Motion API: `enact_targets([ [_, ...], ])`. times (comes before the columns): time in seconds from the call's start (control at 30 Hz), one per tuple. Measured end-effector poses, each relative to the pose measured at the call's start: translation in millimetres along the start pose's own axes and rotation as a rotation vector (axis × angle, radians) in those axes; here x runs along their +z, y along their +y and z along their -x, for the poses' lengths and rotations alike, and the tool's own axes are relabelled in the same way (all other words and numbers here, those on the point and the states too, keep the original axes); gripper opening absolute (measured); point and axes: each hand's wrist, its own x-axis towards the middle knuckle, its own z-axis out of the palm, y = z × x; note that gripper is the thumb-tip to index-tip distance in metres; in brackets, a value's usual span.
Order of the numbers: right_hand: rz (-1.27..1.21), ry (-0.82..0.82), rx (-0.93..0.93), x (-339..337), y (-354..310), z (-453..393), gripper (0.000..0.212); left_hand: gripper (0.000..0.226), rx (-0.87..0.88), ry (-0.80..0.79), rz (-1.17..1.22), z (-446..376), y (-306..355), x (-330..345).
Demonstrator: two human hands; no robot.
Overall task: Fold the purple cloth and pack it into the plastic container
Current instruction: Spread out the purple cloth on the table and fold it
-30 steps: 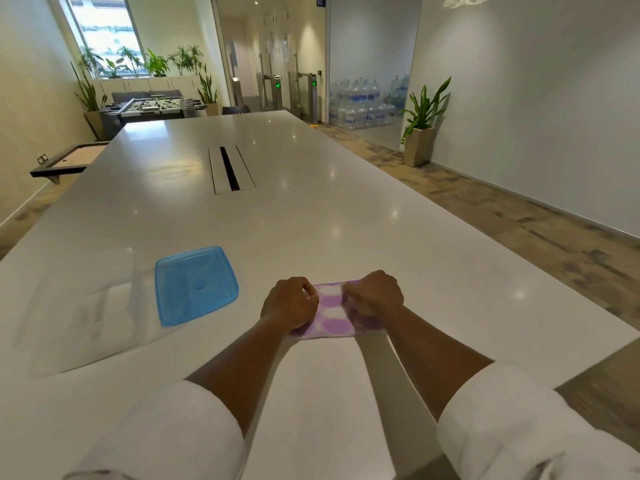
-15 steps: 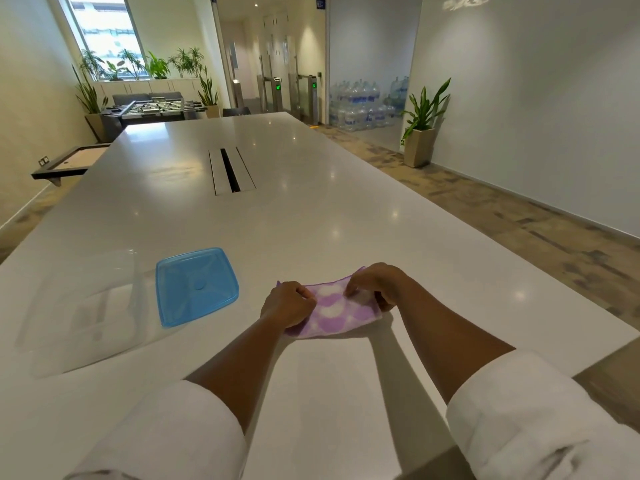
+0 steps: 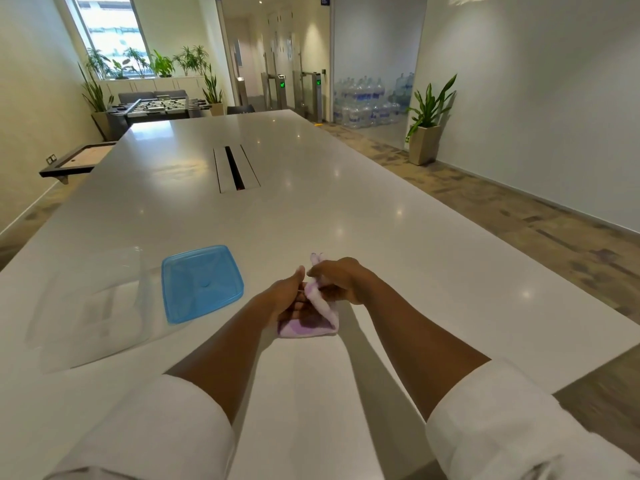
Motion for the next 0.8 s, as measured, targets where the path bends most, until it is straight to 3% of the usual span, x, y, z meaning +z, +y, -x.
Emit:
enact_targets([
  [0.13,0.107,0.016,-0.013,16,2,0,0.010,0.077,0.086,-0.156,0.009,1,0,-6],
  [0.23,0.139,0.009,-0.017,23,1,1,0.030,0.076,0.125,-0.159,0.011,1,-3,-9],
  [0.33,0.109,-0.021,-0.012,26,0,1,0.030,0.073,0.071,0.023,-0.034,-3,-4,-8],
  [0.5,0.202,0.015,-0.042,27,2,2,0.018,0.040,0.174,0.469,-0.544,-9,0,-15],
  [0.67,0.266,0.008,-0.097,28,7,2,0.013,0.031,0.286,0.660,-0.864,-8,-1,-21],
  [0.73,0.298,-0.023,-0.106,29,6,3,0.007,0.029,0.396,0.717,-0.966,-8,-5,-17],
  [0.8,0.284,-0.058,-0.089,30,4,4,0.014,0.026,0.551,0.739,-0.998,-6,-7,-11],
])
